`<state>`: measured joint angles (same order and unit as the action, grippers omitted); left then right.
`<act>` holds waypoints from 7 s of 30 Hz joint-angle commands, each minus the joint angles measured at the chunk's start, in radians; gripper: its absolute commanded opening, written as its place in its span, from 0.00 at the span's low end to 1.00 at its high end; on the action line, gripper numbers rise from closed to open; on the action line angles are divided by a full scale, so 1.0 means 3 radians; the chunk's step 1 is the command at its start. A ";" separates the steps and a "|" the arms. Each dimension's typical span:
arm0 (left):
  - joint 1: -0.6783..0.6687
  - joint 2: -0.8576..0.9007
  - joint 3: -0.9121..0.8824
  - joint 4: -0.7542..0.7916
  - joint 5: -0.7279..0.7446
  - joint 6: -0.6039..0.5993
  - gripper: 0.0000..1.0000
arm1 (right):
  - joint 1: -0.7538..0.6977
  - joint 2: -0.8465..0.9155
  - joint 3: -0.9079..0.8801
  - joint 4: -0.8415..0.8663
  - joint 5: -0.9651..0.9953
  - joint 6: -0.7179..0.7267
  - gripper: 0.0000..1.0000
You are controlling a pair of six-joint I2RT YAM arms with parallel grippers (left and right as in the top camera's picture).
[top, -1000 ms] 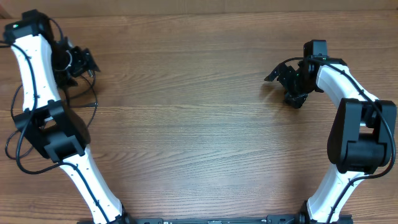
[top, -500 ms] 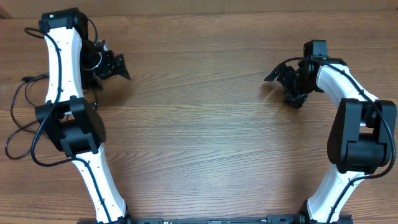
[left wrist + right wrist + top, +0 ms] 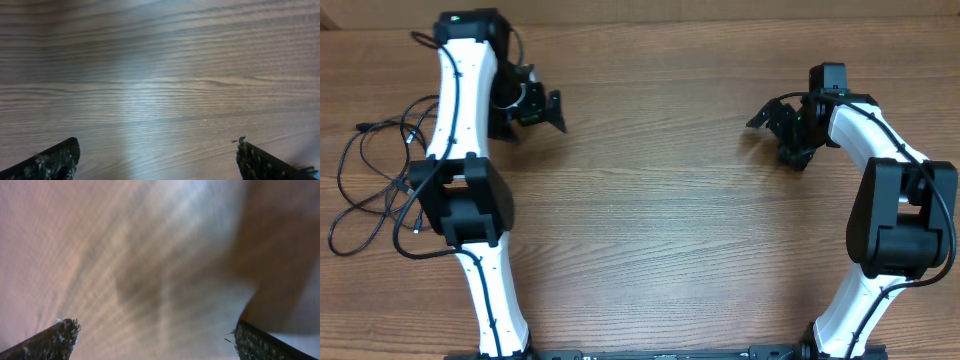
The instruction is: Untangle cables
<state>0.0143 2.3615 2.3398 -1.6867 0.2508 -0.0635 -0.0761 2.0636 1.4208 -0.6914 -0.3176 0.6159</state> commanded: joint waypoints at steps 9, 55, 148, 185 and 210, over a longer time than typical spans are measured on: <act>-0.0467 0.0022 -0.0011 0.0057 -0.0291 0.0013 1.00 | 0.0219 0.0085 -0.0045 -0.0108 0.0716 -0.2138 1.00; -0.0534 0.0022 -0.0158 0.1053 -0.0601 -0.0401 1.00 | 0.0487 0.0085 -0.0045 -0.0496 0.1431 -0.1242 1.00; -0.0455 -0.4303 -0.7172 0.7659 -0.0603 -0.0782 1.00 | 0.0487 0.0085 -0.0045 -0.0495 0.1429 -0.1242 1.00; -0.0267 -0.7661 -0.7783 0.5357 -0.0933 0.0140 1.00 | 0.0487 0.0085 -0.0045 -0.0496 0.1429 -0.1242 1.00; -0.0329 -0.7857 -0.7782 0.5364 -0.0867 0.0088 1.00 | 0.0487 0.0085 -0.0045 -0.0495 0.1429 -0.1242 1.00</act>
<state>-0.0788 0.0154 0.0082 -0.0784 -0.0189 -0.0296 0.0662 2.0701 1.4197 -0.8349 0.0853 0.2428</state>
